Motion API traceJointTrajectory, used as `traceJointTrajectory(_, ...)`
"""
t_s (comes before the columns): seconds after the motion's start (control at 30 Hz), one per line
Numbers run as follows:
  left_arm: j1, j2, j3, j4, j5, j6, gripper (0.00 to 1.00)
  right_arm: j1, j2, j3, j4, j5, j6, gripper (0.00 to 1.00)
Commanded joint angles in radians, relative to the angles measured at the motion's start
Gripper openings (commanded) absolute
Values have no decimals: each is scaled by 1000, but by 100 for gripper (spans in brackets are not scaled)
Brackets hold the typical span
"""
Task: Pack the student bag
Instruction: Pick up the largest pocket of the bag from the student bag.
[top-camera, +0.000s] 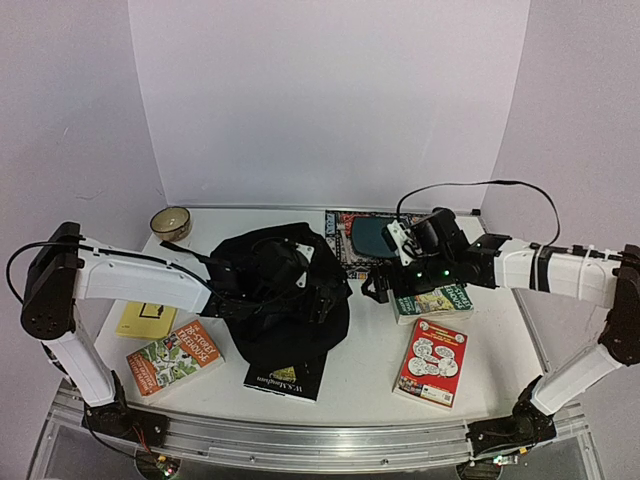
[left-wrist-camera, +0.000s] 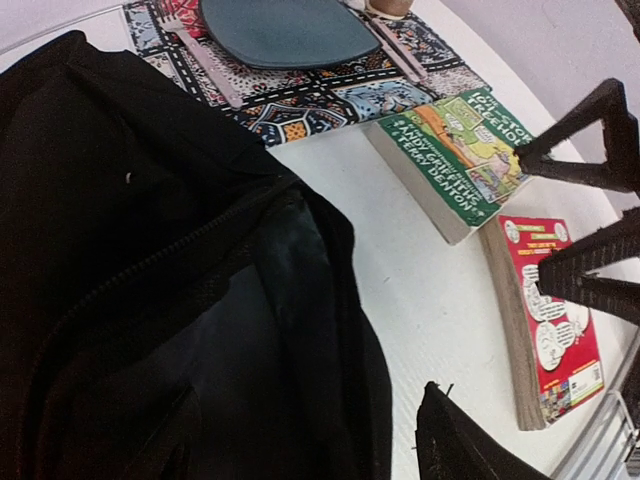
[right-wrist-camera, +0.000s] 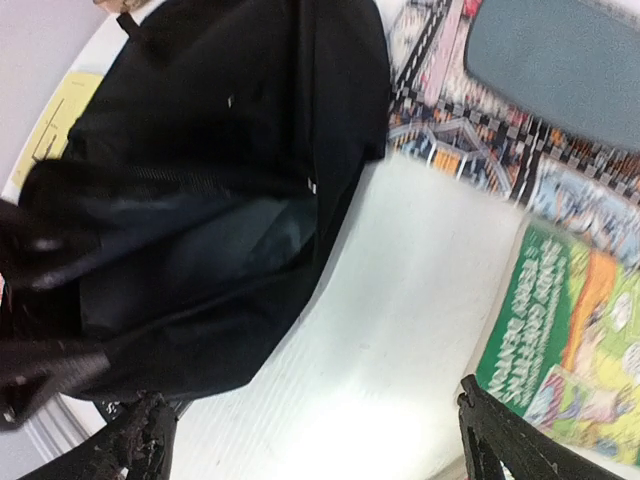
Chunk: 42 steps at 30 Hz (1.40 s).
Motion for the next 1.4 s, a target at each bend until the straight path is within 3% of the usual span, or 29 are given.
traceJointTrajectory(0.0, 5, -6, 65, -99, -75, 109, 75, 17, 9, -38, 69, -67, 116, 98)
traceJointTrajectory(0.53, 43, -44, 85, -381, -246, 179, 78, 42, 82, -63, 167, -127, 185, 98)
traceJointTrajectory(0.77, 71, -96, 46, -417, -233, 171, 88, 49, 98, -57, 172, -140, 186, 98)
traceJointTrajectory(1.03, 94, -154, -17, -436, -157, 124, 88, 64, 123, -37, 175, -153, 185, 98)
traceJointTrajectory(1.1, 95, -154, -20, -429, -97, 123, 84, 67, 128, -32, 175, -156, 185, 98)
traceJointTrajectory(1.23, 97, -123, -13, -414, -18, 144, 63, 73, 141, -21, 176, -167, 185, 98)
traceJointTrajectory(1.37, 122, -107, 19, -415, -20, 181, 18, 88, 153, -7, 175, -168, 200, 98)
